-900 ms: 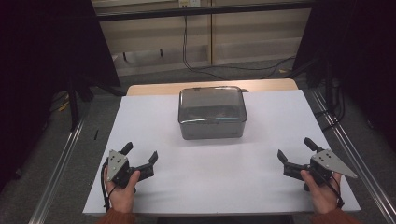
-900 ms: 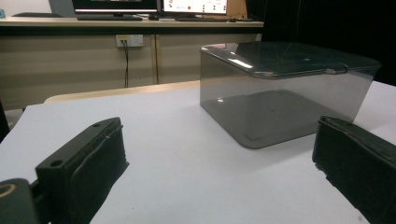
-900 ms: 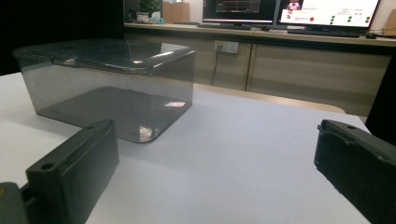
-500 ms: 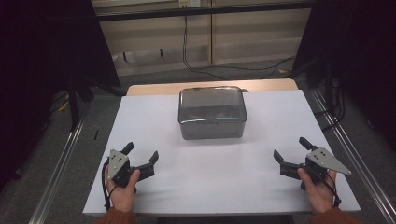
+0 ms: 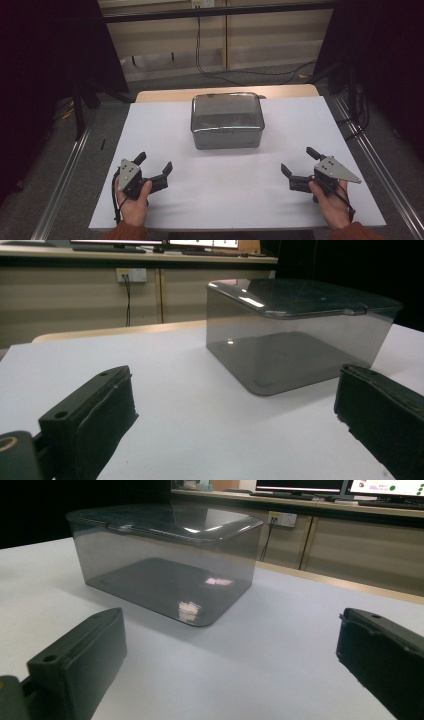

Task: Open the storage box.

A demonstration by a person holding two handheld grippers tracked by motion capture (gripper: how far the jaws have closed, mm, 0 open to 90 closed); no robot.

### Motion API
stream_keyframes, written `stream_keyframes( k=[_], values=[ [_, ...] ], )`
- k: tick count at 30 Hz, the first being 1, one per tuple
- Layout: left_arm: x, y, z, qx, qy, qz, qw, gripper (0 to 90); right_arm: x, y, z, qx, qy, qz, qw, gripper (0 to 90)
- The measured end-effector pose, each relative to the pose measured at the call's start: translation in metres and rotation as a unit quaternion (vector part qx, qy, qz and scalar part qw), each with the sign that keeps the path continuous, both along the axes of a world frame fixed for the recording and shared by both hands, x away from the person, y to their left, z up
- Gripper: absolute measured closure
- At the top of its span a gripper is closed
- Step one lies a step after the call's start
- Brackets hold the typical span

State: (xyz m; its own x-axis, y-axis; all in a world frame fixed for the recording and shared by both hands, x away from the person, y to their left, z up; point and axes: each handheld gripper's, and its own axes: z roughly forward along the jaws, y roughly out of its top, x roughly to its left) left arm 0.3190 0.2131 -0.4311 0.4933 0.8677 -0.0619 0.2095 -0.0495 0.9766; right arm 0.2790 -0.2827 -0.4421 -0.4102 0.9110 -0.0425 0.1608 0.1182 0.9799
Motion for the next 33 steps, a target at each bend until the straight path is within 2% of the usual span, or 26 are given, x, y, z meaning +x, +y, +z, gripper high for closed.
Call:
stream_keyframes(
  k=[7, 12, 17, 26, 28, 33],
  values=[
    [-0.001, 0.0, 0.0, 0.0, -0.004, -0.003, 1.0, 2.7, 0.003, 0.008, 0.005, 0.007, -0.006, -0.002, 0.9999, 0.0],
    [0.0, 0.0, 0.0, -0.002, 0.002, -0.006, 1.0, 2.7, 0.011, 0.02, 0.007, 0.013, -0.006, 0.021, 0.9997, 0.0],
    [-0.001, -0.001, 0.0, 0.001, 0.0, -0.001, 1.0, 2.7, 0.018, 0.031, 0.008, 0.02, 0.004, 0.039, 0.999, 0.0],
    [0.0, 0.001, 0.0, 0.001, -0.001, 0.0, 1.0, 2.7, 0.025, 0.043, 0.011, 0.016, 0.004, 0.048, 0.9987, 0.0],
    [0.0, 0.001, 0.0, 0.0, -0.002, 0.0, 1.0, 2.7, 0.027, 0.046, 0.012, 0.022, 0.005, 0.052, 0.9984, 0.0],
    [0.0, 0.001, -0.001, 0.0, 0.002, -0.001, 1.0, 2.7, 0.031, 0.056, 0.018, 0.016, 0.005, 0.061, 0.998, 0.2]
  ],
)
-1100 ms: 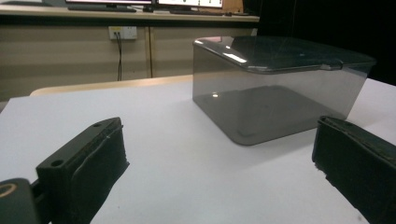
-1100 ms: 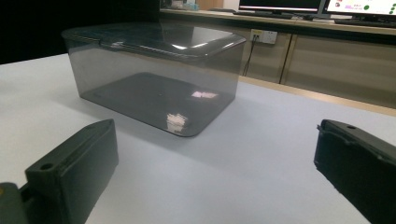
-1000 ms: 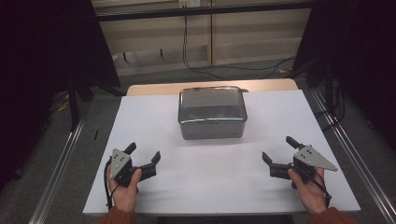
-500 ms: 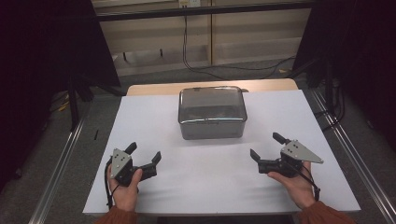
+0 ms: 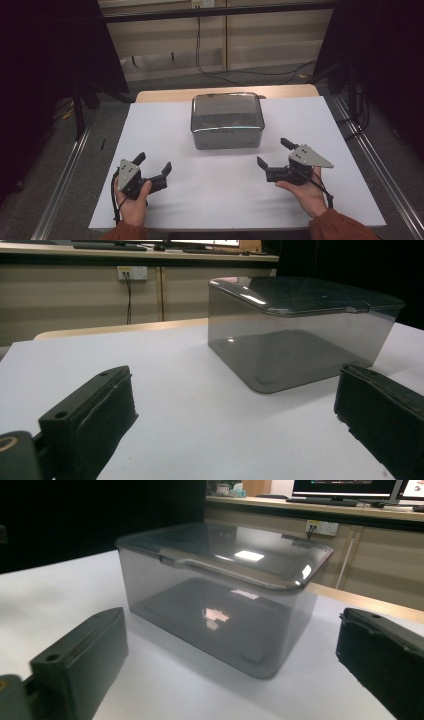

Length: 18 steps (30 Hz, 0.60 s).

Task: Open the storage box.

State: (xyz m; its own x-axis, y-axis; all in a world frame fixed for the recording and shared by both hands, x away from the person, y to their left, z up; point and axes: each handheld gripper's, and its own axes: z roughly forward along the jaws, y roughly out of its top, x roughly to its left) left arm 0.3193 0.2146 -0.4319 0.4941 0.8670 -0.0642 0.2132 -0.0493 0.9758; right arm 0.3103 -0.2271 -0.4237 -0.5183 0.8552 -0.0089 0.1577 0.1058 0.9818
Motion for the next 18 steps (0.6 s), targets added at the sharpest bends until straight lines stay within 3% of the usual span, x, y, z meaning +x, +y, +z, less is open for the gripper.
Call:
stream_keyframes(
  k=[9, 14, 18],
  values=[
    [0.0, 0.0, -0.001, 0.005, 0.003, 0.0, 1.0, 2.7, 0.013, 0.012, 0.006, -0.003, 0.019, 0.017, 0.9997, 4.2],
    [0.001, 0.0, -0.001, 0.006, 0.003, -0.004, 1.0, 2.7, 0.02, 0.019, 0.01, -0.016, 0.012, 0.023, 0.9995, 3.9],
    [0.001, 0.0, -0.001, 0.008, 0.005, -0.004, 0.9999, 2.7, 0.026, 0.024, 0.013, -0.034, -0.008, 0.028, 0.999, 2.4]
  ],
)
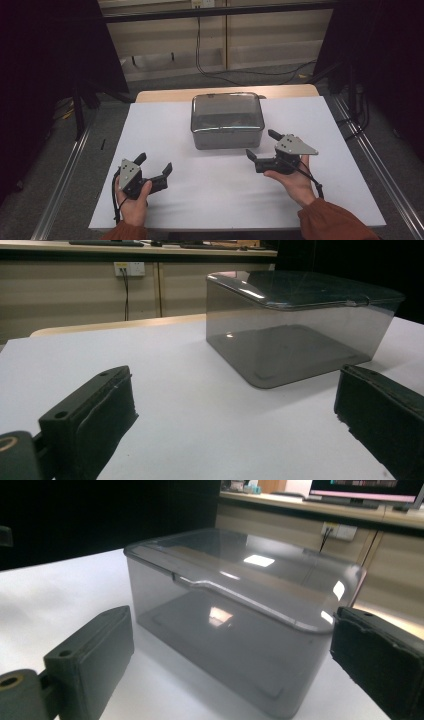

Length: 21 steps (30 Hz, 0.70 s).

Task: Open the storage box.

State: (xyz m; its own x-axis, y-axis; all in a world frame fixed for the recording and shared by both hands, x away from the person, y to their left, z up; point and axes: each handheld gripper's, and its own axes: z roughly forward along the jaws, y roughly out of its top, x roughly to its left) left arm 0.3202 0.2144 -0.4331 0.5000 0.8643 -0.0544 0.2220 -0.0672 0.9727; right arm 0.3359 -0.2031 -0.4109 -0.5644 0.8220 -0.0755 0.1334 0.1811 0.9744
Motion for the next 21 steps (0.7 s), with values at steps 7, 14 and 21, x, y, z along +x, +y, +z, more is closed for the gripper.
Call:
stream_keyframes(
  k=[7, 14, 21],
  values=[
    [0.0, 0.0, 0.0, 0.0, 0.0, 0.0, 1.0, 2.7, 0.008, 0.01, 0.002, -0.031, -0.013, 0.01, 0.9994, 2.4],
    [0.0, 0.0, -0.001, 0.001, 0.001, 0.001, 1.0, 2.7, 0.016, 0.023, 0.008, -0.074, -0.033, 0.007, 0.9967, 3.5],
    [0.0, 0.0, 0.0, 0.001, 0.001, 0.0, 1.0, 2.7, 0.022, 0.037, 0.006, -0.136, -0.067, 0.014, 0.9884, 5.2]
  ],
)
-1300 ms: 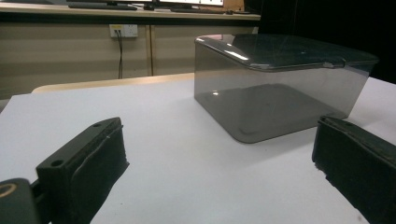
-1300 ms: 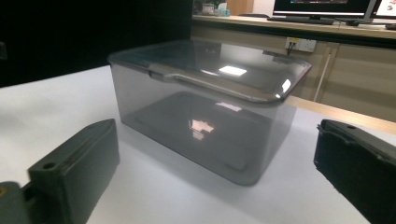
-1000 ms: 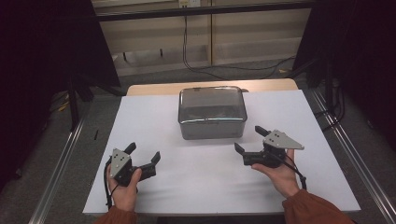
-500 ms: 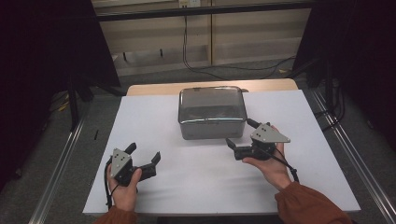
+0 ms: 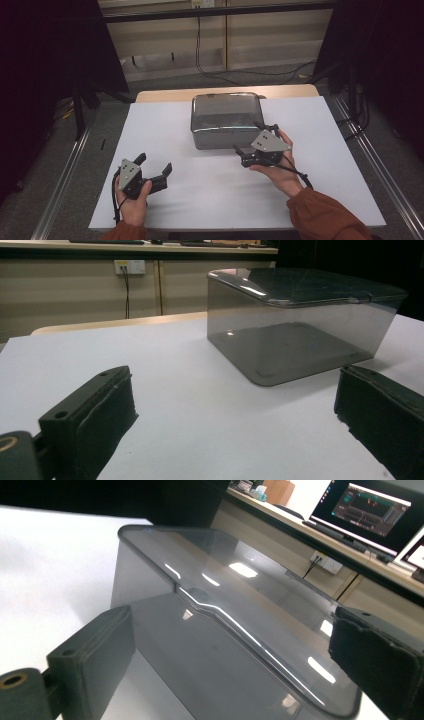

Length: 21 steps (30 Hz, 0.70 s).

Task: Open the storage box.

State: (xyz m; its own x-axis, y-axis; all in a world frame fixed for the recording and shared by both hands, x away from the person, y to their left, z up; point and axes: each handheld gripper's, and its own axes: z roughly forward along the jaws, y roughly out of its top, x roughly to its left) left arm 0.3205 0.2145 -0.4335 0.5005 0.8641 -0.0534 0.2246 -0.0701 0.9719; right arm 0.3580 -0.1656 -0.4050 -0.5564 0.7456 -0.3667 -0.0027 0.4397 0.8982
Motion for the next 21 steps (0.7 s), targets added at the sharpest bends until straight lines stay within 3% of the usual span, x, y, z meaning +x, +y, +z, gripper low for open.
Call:
stream_keyframes(
  k=[4, 7, 9, 10, 11, 13, 16, 18, 21],
  values=[
    [0.0, 0.0, 0.0, 0.0, 0.0, 0.0, 1.0, 2.7, 0.0, 0.007, 0.001, -0.053, -0.043, 0.016, 0.9975, 8.2],
    [0.0, 0.0, 0.0, 0.001, 0.0, 0.0, 1.0, 2.7, 0.003, 0.011, 0.001, -0.083, -0.057, 0.015, 0.9948, 8.3],
    [0.0, 0.0, 0.0, 0.0, 0.0, 0.001, 1.0, 2.7, 0.004, 0.015, 0.0, -0.113, -0.072, 0.016, 0.9908, 9.8],
    [0.0, 0.0, 0.0, 0.001, 0.001, 0.001, 1.0, 2.7, 0.005, 0.019, -0.001, -0.141, -0.085, 0.017, 0.9862, 12.1],
    [0.0, 0.0, 0.0, 0.001, 0.002, 0.0, 1.0, 2.7, 0.005, 0.019, -0.001, -0.141, -0.085, 0.017, 0.9862, 12.1],
    [0.0, 0.0, 0.0, 0.0, 0.0, 0.0, 1.0, 2.7, 0.006, 0.023, -0.002, -0.167, -0.096, 0.017, 0.9811, 12.7],
    [0.0, 0.0, 0.0, 0.0, 0.001, 0.001, 1.0, 2.7, 0.006, 0.027, -0.002, -0.182, -0.103, 0.019, 0.9776, 15.2],
    [0.0, 0.0, 0.0, 0.0, 0.002, 0.001, 1.0, 2.7, 0.006, 0.03, -0.003, -0.211, -0.116, 0.017, 0.9705, 17.0],
    [0.0, 0.0, 0.0, 0.001, 0.001, 0.0, 1.0, 2.7, 0.006, 0.035, -0.004, -0.255, -0.136, 0.016, 0.9571, 22.8]
  ],
)
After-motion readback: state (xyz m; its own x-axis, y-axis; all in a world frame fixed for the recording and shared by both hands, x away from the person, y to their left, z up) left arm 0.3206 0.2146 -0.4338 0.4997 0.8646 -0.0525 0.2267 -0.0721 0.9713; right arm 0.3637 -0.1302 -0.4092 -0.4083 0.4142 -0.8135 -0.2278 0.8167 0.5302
